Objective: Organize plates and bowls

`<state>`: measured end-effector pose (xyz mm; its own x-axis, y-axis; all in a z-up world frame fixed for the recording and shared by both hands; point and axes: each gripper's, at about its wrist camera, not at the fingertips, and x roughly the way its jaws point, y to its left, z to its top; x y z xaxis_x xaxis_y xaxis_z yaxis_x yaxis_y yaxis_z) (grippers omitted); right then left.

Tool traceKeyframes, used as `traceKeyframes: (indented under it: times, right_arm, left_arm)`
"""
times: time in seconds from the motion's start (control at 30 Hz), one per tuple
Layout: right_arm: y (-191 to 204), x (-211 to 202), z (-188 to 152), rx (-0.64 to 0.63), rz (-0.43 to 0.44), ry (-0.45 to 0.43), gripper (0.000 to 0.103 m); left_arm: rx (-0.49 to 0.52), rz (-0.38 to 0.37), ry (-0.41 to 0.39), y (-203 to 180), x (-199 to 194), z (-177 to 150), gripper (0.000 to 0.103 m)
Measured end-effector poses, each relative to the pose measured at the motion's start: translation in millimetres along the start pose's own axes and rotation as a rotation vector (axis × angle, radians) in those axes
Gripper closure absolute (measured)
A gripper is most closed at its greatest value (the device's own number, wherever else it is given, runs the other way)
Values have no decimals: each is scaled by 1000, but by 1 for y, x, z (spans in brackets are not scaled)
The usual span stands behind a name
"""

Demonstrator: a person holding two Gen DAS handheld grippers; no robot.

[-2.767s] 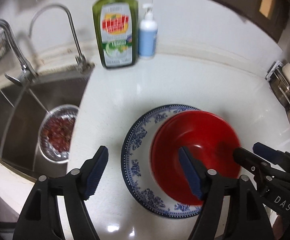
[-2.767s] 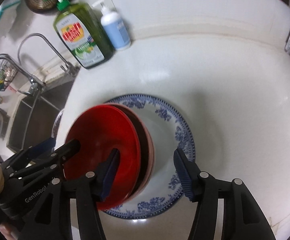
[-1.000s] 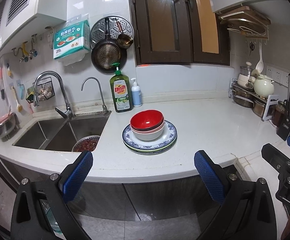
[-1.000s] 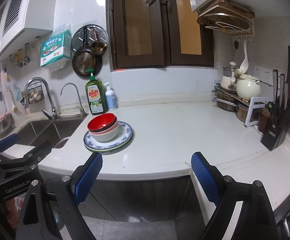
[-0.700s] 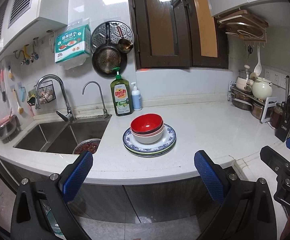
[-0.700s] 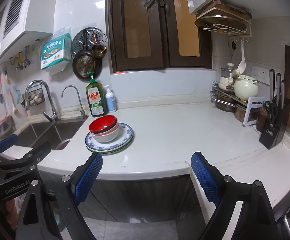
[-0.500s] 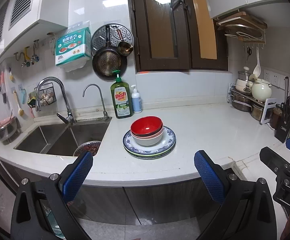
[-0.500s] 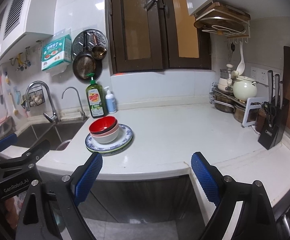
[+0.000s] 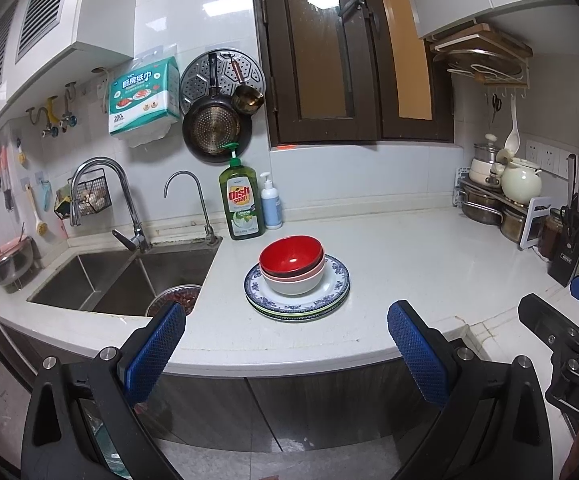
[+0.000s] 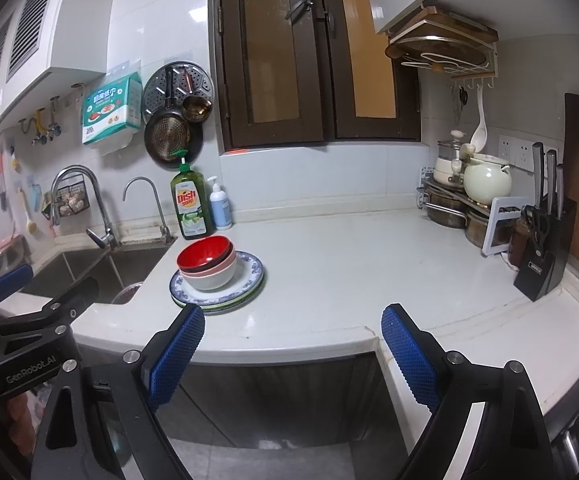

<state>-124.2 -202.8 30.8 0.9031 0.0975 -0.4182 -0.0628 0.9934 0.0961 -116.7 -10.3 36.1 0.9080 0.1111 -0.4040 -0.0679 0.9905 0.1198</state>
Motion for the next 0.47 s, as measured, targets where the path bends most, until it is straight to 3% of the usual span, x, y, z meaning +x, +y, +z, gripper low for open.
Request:
traceKeyframes:
  times: [0.47]
  right_arm:
    - [0, 4, 2, -3, -4, 5, 12]
  left_arm:
    - [-10, -17, 13, -1, 10, 3, 0]
